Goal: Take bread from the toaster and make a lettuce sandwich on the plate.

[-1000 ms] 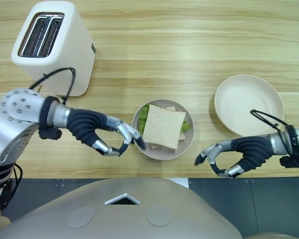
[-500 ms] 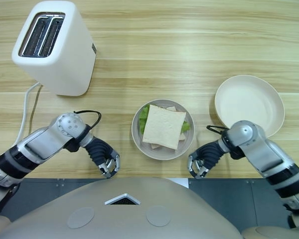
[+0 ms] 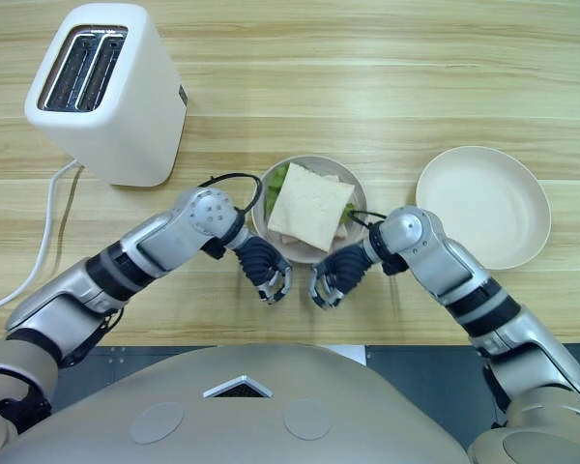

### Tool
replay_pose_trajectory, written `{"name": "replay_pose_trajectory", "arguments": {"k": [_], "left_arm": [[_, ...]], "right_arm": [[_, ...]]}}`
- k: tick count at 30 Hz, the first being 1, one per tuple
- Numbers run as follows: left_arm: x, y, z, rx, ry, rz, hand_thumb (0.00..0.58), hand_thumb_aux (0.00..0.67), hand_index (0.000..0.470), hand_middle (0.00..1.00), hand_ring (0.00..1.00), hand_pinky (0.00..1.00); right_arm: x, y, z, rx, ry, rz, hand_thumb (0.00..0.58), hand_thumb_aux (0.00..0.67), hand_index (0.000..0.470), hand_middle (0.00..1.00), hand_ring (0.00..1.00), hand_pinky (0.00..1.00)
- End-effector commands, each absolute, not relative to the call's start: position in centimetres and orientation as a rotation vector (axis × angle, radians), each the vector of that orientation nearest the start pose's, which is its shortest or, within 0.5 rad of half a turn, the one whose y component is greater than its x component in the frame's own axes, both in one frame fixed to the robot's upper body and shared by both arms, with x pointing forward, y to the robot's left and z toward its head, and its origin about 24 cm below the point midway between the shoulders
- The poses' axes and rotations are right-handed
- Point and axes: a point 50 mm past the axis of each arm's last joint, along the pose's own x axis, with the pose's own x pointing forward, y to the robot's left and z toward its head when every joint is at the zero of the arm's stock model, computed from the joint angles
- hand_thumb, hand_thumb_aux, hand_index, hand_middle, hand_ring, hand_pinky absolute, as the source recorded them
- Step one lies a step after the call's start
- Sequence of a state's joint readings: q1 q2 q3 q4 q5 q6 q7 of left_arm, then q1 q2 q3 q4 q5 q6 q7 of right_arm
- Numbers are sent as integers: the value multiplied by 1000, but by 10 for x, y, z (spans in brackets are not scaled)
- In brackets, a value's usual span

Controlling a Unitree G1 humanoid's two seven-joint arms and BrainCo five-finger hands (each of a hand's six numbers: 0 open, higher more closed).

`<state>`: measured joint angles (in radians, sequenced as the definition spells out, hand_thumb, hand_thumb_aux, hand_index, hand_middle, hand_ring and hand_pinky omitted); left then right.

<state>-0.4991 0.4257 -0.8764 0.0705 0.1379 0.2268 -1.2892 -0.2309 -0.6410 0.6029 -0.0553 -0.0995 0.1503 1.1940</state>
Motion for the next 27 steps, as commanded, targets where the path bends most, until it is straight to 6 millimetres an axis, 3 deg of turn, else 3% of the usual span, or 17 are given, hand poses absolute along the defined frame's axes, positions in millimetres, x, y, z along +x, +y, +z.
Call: {"name": "replay_pose_trajectory", "arguments": {"k": [1,3,5,6,7,9,10,11,12,13,14,15,16,17,21,25,27], "left_arm": [[301,61,26,1050,575,-1502,580,670,470,1000,1000,1000],[334,67,57,1115,460,-1316,580,670,470,1000,1000,1000],[344,73,81,1117,358,-1253,580,670,470,1000,1000,1000],[339,75,85,1106,316,-1259,580,670,470,859,859,859],[329,77,82,1099,280,-1282,580,670,470,584,584,584],[300,79,68,1066,249,-1342,580,670,470,314,314,314],[284,80,62,1028,244,-1377,580,670,470,0,0,0],[267,82,56,987,240,-1404,580,670,470,0,0,0],[252,85,55,949,229,-1414,580,670,470,0,0,0],[241,86,57,904,208,-1421,580,670,470,0,0,0],[230,85,63,833,169,-1440,580,670,470,0,0,0],[220,82,72,715,110,-1474,574,602,422,0,0,0],[214,80,80,574,60,-1504,508,434,304,0,0,0],[213,82,87,459,32,-1516,0,0,0,0,0,0],[249,97,98,244,-51,-1362,0,0,0,0,0,0],[280,87,93,14,-176,-1254,0,0,0,0,0,0],[305,89,86,-59,-193,-1087,0,0,0,0,0,0]], "right_arm": [[291,-137,35,-993,402,1188,580,670,470,984,984,984],[312,-140,52,-1036,303,1079,580,670,470,988,988,988],[314,-142,65,-1030,212,1047,580,670,470,984,984,984],[312,-144,70,-1013,172,1042,580,670,470,984,984,984],[307,-149,73,-1022,136,1029,580,670,470,973,973,973],[292,-160,67,-1093,120,1028,580,670,470,878,878,878],[282,-164,62,-1109,127,1048,580,670,470,871,871,871],[268,-166,56,-1080,149,1087,580,670,470,800,800,800],[253,-168,51,-1050,169,1131,570,583,409,0,0,0],[241,-168,50,-994,175,1159,519,452,317,0,0,0],[231,-168,52,-925,176,1185,0,0,0,0,0,0],[226,-170,60,-900,129,1188,0,0,0,0,0,0],[227,-172,71,-825,84,1170,0,0,0,0,0,0],[228,-175,82,-750,43,1155,0,0,0,0,0,0],[240,-179,116,-542,-143,1106,0,0,0,0,0,0],[265,-162,98,-431,-193,988,0,0,0,0,0,0],[288,-149,84,-366,-173,876,0,0,0,0,0,0]]}}
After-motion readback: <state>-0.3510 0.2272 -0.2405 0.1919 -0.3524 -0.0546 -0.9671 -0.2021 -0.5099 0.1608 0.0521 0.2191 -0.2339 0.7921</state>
